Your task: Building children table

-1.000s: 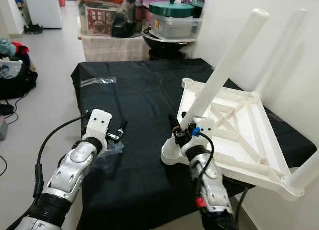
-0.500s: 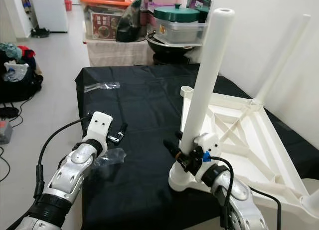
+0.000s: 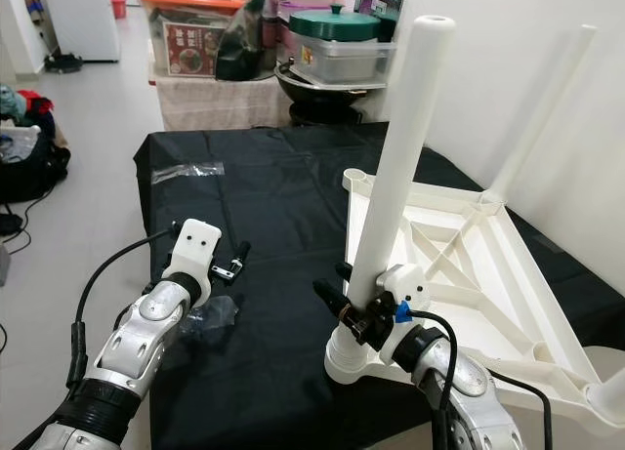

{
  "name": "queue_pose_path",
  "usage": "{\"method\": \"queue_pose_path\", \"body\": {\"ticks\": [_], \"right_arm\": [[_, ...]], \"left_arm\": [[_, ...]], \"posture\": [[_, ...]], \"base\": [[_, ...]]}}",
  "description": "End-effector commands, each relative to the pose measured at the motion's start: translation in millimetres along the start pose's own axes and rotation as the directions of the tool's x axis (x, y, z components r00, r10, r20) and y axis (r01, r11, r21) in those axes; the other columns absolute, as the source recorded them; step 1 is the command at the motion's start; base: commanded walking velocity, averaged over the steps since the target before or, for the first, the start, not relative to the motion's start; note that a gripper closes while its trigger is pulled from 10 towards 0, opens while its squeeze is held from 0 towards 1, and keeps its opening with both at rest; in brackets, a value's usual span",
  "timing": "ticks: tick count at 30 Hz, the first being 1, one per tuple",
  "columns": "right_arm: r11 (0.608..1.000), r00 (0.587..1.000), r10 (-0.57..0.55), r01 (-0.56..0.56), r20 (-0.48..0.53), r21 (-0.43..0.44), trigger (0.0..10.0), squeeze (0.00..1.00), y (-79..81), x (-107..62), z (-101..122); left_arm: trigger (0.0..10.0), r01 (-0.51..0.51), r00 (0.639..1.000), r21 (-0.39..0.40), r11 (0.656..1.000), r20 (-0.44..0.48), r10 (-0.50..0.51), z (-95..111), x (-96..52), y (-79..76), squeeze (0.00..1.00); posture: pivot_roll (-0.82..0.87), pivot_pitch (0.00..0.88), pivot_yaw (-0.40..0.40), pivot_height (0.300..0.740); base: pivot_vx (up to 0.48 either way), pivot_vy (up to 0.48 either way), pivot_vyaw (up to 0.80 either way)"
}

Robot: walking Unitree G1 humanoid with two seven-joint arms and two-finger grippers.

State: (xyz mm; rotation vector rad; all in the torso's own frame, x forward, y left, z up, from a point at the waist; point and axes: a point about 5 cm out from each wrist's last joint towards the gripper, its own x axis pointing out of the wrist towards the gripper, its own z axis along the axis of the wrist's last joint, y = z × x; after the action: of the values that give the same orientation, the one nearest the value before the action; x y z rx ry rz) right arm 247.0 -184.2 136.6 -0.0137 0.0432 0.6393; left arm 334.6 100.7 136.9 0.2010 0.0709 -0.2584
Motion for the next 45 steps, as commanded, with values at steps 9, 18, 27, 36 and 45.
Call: {"method": "queue_pose_path", "body": {"ticks": [9, 18, 27, 36, 45], "right_arm": [[0.996, 0.959, -0.031, 0.054, -0.281, 0.076, 0.0, 0.0, 1.7, -6.9, -54], [0.996, 0.959, -0.044, 0.065, -0.281, 0.067, 0.0, 0.0, -1.2, -7.3, -54], [0.993, 0.959, -0.077, 0.099, -0.271, 0.068, 0.0, 0.0, -3.8, -4.5, -53], [0.992, 0.959, -0.095, 0.115, -0.266, 0.06, 0.0, 0.0, -7.3, -1.6, -52], [0.991, 0.958, -0.101, 0.119, -0.267, 0.054, 0.0, 0.0, -8.3, -2.0, -52]], "left_arm": [[10.0, -0.014, 1.0, -0.006, 1.0, -0.01, 0.014, -1, 0.8, 1.8, 0.0], [10.0, -0.015, 1.0, -0.006, 1.0, -0.012, 0.015, -1, 1.2, 1.9, 0.0], [10.0, -0.019, 1.0, -0.008, 1.0, -0.013, 0.019, -1, 0.9, 2.0, 0.0], [10.0, -0.026, 1.0, -0.012, 1.0, -0.014, 0.026, -1, 1.1, 2.7, 0.0], [10.0, -0.027, 1.0, -0.014, 1.0, -0.015, 0.027, -1, 1.3, 2.6, 0.0]], "posture": [[0.03, 0.0, -0.06, 0.74], [0.03, 0.0, -0.058, 0.74], [0.04, 0.0, -0.059, 0.74], [0.04, 0.0, -0.063, 0.74], [0.03, 0.0, -0.062, 0.74]], "base": [[0.0, -0.245, 0.0], [0.0, -0.358, 0.0], [0.0, -0.365, 0.0], [0.0, -0.429, 0.0], [0.0, -0.442, 0.0]]}}
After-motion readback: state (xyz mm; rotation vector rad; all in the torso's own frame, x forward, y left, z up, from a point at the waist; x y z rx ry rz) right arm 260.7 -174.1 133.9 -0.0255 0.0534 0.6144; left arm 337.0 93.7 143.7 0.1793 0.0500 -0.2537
